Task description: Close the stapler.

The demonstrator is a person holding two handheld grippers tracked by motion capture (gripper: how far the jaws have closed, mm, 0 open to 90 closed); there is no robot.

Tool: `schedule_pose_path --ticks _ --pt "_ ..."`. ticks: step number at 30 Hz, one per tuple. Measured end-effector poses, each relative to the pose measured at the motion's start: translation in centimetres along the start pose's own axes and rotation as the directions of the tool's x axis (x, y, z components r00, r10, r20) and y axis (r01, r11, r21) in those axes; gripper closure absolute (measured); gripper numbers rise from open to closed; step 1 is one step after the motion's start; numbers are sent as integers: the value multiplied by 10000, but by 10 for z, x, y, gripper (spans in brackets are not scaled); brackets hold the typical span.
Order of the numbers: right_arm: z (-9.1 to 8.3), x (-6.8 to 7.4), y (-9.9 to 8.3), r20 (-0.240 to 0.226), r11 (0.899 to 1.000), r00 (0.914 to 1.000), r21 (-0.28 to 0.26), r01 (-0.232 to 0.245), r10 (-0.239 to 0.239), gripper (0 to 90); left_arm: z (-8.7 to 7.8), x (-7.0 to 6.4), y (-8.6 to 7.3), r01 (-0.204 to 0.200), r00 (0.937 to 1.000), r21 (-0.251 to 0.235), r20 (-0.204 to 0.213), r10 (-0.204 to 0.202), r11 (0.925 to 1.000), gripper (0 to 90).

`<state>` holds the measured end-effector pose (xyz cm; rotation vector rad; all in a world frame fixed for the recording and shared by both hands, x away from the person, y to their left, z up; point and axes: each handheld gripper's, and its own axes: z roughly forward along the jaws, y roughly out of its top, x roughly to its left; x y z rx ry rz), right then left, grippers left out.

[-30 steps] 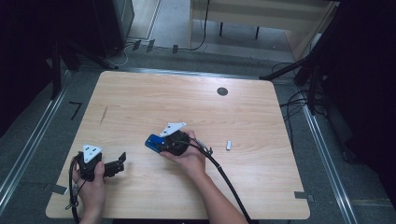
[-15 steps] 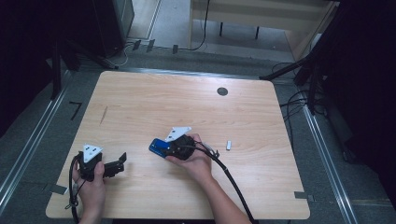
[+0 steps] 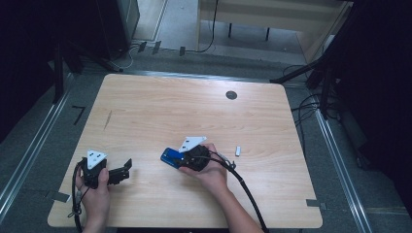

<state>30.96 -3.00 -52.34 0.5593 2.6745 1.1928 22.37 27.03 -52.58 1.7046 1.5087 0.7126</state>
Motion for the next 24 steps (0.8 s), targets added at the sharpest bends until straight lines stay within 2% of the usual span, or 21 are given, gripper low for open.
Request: schedule_pose_path --ticks 11,24 --pt "-17 -3 -16 -38 10000 10000 -25 -42 42 671 0 0 0 2 10000 36 -16 -2 10000 0" --pt "-28 -3 -28 -196 9995 9994 -99 286 -288 671 0 1 0 46 10000 29 15 -46 10000 0"
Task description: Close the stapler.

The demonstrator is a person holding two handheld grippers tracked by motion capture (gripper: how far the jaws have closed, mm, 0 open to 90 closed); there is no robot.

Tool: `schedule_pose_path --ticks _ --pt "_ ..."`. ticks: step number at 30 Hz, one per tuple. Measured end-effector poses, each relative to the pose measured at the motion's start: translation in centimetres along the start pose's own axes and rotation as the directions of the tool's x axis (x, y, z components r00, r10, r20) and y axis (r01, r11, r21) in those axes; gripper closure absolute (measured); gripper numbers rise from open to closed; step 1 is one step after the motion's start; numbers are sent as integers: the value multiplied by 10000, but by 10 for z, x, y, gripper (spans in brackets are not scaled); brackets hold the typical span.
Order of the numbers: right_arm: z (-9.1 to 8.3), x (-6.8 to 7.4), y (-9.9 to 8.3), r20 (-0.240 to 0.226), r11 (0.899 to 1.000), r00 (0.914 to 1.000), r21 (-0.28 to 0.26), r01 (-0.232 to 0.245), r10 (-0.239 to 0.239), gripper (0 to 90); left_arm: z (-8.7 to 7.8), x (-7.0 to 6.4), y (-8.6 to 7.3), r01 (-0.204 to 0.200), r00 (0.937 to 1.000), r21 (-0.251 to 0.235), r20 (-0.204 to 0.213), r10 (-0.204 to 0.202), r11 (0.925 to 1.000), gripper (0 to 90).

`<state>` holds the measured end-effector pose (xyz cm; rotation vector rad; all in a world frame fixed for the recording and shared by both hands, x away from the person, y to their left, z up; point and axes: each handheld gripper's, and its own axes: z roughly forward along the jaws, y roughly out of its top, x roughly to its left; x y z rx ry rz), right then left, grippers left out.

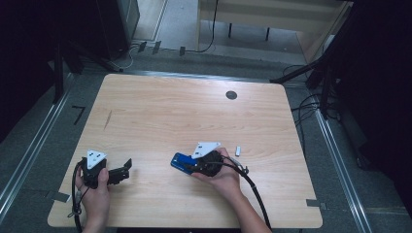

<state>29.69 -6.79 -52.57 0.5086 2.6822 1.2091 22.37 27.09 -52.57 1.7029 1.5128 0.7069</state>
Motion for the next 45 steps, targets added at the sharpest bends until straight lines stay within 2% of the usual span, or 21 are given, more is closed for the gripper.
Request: schedule_pose_path --ticks 15,19,26,27,29,30,38,40,43,45 --pt "-12 6 -13 -146 9998 9998 -88 161 -163 671 0 2 0 104 9998 33 175 -105 9999 0" --pt "-15 7 -15 -184 9996 9995 -84 256 -257 671 0 3 0 241 9993 22 284 -242 9997 0" --pt "-20 9 -20 -266 9998 9995 -82 182 -184 660 0 3 0 279 9992 27 302 -279 9996 0" --pt "-20 9 -20 -316 9999 9995 -105 64 -67 627 0 3 0 296 9990 62 326 -298 9995 0" --pt "-24 8 -21 -545 9979 9975 -434 -481 457 520 0 1 0 199 9993 60 307 -200 9998 0" --pt "-27 7 -21 -465 9969 9972 -496 -612 589 501 0 1 0 141 9994 44 310 -143 9999 0" --pt "-52 3 -26 114 9860 9916 -1080 -1268 1288 435 -3 0 -2 132 9990 -139 421 -126 9998 0" --pt "-58 4 -29 170 9806 9886 -1304 -1464 1499 432 -3 -2 -2 44 9995 -129 321 -40 9999 0" --pt "-67 6 -33 157 9715 9842 -1635 -1714 1763 432 -2 -6 -1 -301 9994 -39 155 302 9995 0" --pt "-73 7 -35 279 9686 9820 -1723 -1792 1867 434 -2 -9 -1 -454 9989 35 130 454 9990 0"
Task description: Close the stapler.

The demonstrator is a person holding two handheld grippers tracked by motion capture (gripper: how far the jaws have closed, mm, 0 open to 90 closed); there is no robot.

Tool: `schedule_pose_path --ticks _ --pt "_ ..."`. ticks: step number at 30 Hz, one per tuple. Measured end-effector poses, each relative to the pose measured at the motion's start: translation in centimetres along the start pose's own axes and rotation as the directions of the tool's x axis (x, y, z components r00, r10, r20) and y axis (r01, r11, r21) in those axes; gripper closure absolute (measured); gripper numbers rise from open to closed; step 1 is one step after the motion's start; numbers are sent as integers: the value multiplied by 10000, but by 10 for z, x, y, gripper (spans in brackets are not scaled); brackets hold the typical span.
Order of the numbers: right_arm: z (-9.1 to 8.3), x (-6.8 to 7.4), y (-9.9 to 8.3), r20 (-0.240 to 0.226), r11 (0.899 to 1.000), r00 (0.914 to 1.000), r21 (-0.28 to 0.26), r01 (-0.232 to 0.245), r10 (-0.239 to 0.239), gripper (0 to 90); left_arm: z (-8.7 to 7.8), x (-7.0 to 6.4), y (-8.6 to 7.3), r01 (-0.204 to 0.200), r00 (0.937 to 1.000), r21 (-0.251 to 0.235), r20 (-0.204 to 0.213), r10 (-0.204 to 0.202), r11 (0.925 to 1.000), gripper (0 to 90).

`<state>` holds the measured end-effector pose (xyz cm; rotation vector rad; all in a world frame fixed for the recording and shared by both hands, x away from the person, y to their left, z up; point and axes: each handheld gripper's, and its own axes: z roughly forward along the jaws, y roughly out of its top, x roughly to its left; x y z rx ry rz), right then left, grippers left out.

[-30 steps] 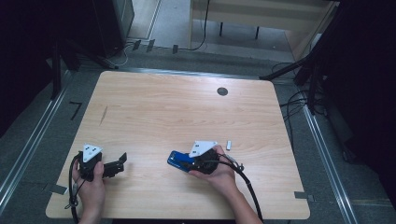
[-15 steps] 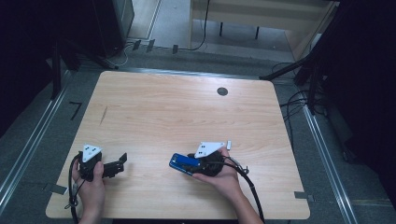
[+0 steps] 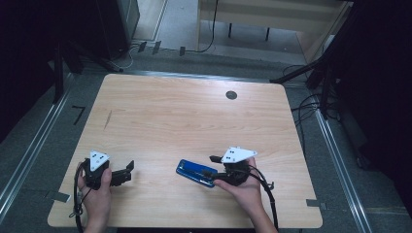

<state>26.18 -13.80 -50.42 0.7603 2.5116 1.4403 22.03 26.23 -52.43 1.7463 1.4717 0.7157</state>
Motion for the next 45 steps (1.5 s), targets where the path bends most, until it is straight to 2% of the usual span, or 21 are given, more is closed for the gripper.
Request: schedule_pose_path --ticks 2,7,11,12,13,14,16,18,19,21,22,25,29,31,32,34,40,45 --pt "-6 0 -2 34 9998 9999 -134 -131 131 440 0 -4 1 130 9996 -89 252 -128 9999 0" --pt "-18 -4 -11 -285 9982 9985 -368 -482 471 527 0 -20 4 -401 9981 -322 450 415 9987 0" --pt "-27 -8 -22 -17 9902 9957 -1052 -918 922 560 1 -34 4 -595 9955 -305 716 616 9978 0" --pt "-27 -8 -22 -17 9902 9957 -1052 -918 922 560 1 -34 4 -595 9955 -305 716 616 9978 0" --pt "-28 -10 -25 43 9869 9936 -1162 -1119 1132 581 2 -38 5 -580 9949 -273 812 600 9979 0" --pt "-28 -17 -30 -429 9810 9870 -1118 -1587 1548 588 3 -46 5 -600 9931 -286 992 626 9978 0" --pt "-31 -18 -31 -224 9796 9859 -1120 -1671 1656 604 4 -54 5 -827 9902 -306 1106 856 9961 0" --pt "-33 -18 -32 49 9834 9888 -1047 -1480 1493 613 6 -62 6 -939 9870 -325 1279 973 9950 0" --pt "-34 -18 -33 45 9834 9888 -1051 -1479 1492 618 6 -67 6 -913 9878 -353 1231 950 9952 20" --pt "-36 -19 -35 138 9842 9889 -1009 -1457 1478 625 7 -75 6 -764 9912 -409 1048 804 9962 137" --pt "-36 -20 -36 94 9845 9891 -981 -1456 1472 625 7 -79 6 -750 9903 -430 1142 795 9963 157" --pt "-35 -19 -39 -16 9866 9910 -940 -1333 1338 622 6 -89 4 -948 9838 -560 1471 1021 9939 275" --pt "-33 -17 -40 164 9910 9935 -743 -1115 1130 621 5 -100 2 -1202 9684 -805 2097 1347 9895 443" --pt "-33 -17 -41 195 9902 9924 -719 -1195 1212 629 5 -104 2 -1257 9612 -741 2377 1399 9893 510" --pt "-32 -18 -42 206 9904 9920 -631 -1231 1247 637 6 -106 1 -1266 9568 -701 2546 1405 9895 576" --pt "-30 -18 -43 163 9912 9920 -443 -1246 1254 638 8 -110 1 -1337 9519 -586 2700 1446 9893 668" --pt "-28 -18 -48 160 9861 9881 -682 -1516 1530 622 9 -124 -1 -1675 9359 -493 3061 1745 9846 805" --pt "-30 -19 -49 203 9808 9839 -859 -1751 1774 668 9 -130 -2 -1736 9208 -560 3448 1823 9832 891"
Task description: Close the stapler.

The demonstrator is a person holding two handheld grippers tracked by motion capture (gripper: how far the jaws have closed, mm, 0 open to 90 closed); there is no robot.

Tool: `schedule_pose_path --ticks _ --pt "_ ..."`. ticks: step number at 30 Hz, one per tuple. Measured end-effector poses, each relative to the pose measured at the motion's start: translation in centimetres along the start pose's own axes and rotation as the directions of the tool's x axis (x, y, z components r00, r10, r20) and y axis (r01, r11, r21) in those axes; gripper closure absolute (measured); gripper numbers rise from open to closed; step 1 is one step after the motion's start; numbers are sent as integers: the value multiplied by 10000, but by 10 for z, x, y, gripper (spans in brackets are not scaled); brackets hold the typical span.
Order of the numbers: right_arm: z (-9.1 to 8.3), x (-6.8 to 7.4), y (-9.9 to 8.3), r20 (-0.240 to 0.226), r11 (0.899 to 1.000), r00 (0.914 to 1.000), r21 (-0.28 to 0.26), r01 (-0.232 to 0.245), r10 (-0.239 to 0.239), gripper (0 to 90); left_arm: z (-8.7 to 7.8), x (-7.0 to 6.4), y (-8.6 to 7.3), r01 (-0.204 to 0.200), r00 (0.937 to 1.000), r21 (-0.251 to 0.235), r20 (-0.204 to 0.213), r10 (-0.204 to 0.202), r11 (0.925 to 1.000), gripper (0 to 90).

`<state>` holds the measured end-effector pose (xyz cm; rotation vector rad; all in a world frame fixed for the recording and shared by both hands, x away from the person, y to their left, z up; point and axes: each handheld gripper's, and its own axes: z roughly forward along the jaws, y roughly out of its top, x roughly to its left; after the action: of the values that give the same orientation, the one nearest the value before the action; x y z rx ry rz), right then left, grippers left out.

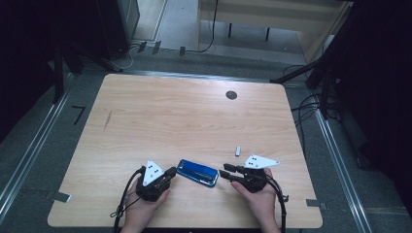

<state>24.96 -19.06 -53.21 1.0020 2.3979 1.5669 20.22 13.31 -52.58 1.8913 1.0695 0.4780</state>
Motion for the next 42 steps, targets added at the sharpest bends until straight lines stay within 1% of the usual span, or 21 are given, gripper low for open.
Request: schedule_pose_path --ticks 2,5,6,7,10,12,15,16,17,18,19,20,22,24,27,29,31,32,35,36,42 --pt "0 1 -1 -68 10000 10000 -7 5 -5 681 1 -2 1 -73 9998 50 182 72 10000 900" --pt "2 3 -2 -184 9999 9997 76 144 -143 688 4 -6 0 -413 9988 168 275 408 9990 900" --pt "2 3 -2 -184 9999 9997 76 144 -143 688 4 -6 0 -413 9988 168 275 408 9990 900" --pt "4 5 -2 47 9997 9998 135 199 -200 699 7 -8 0 -553 9979 301 351 542 9980 900" --pt "5 7 -2 460 9997 9987 125 215 -220 709 9 -10 1 -402 9977 462 563 376 9981 900" --pt "6 8 -3 496 9998 9986 158 150 -158 724 10 -12 2 -454 9964 505 743 416 9977 900" --pt "9 9 -4 390 9992 9991 357 157 -171 763 11 -14 1 -568 9952 526 828 523 9970 900" --pt "9 10 -5 320 9989 9993 424 189 -202 791 13 -17 1 -687 9941 605 882 633 9958 900" --pt "10 11 -5 240 9984 9994 496 257 -269 825 14 -19 1 -729 9946 634 790 678 9953 900" --pt "10 13 -5 171 9977 9993 595 328 -338 864 16 -20 2 -703 9950 687 759 651 9952 900" --pt "10 13 -5 171 9977 9993 595 328 -338 864 16 -20 2 -703 9950 687 759 651 9952 900" --pt "10 14 -5 140 9968 9991 701 381 -391 893 18 -21 3 -676 9942 751 891 609 9949 900" --pt "10 17 -6 60 9942 9985 927 543 -551 900 20 -24 4 -754 9931 749 958 681 9943 900" --pt "10 18 -7 40 9930 9982 1029 585 -592 900 23 -27 7 -911 9910 775 1049 828 9928 900" --pt "9 17 -8 -61 9922 9982 1098 597 -593 900 26 -29 8 -977 9884 718 1231 884 9926 900" --pt "9 17 -7 -128 9919 9978 1093 655 -645 900 28 -30 9 -1156 9868 681 1214 1068 9910 900" --pt "9 17 -7 -193 9929 9982 1042 578 -561 900 30 -30 9 -1344 9852 712 1169 1255 9884 900" --pt "10 16 -7 -255 9929 9980 1025 608 -584 900 31 -30 9 -1415 9844 816 1172 1315 9866 900" --pt "13 17 -8 -253 9903 9974 1199 703 -677 900 33 -30 9 -1463 9843 955 1136 1353 9846 900" --pt "13 17 -8 -239 9898 9976 1253 678 -653 900 33 -30 9 -1409 9853 1011 1114 1295 9849 900" --pt "10 17 -6 -389 9931 9979 1028 559 -522 900 34 -27 9 -1159 9868 1041 1252 1026 9878 900"
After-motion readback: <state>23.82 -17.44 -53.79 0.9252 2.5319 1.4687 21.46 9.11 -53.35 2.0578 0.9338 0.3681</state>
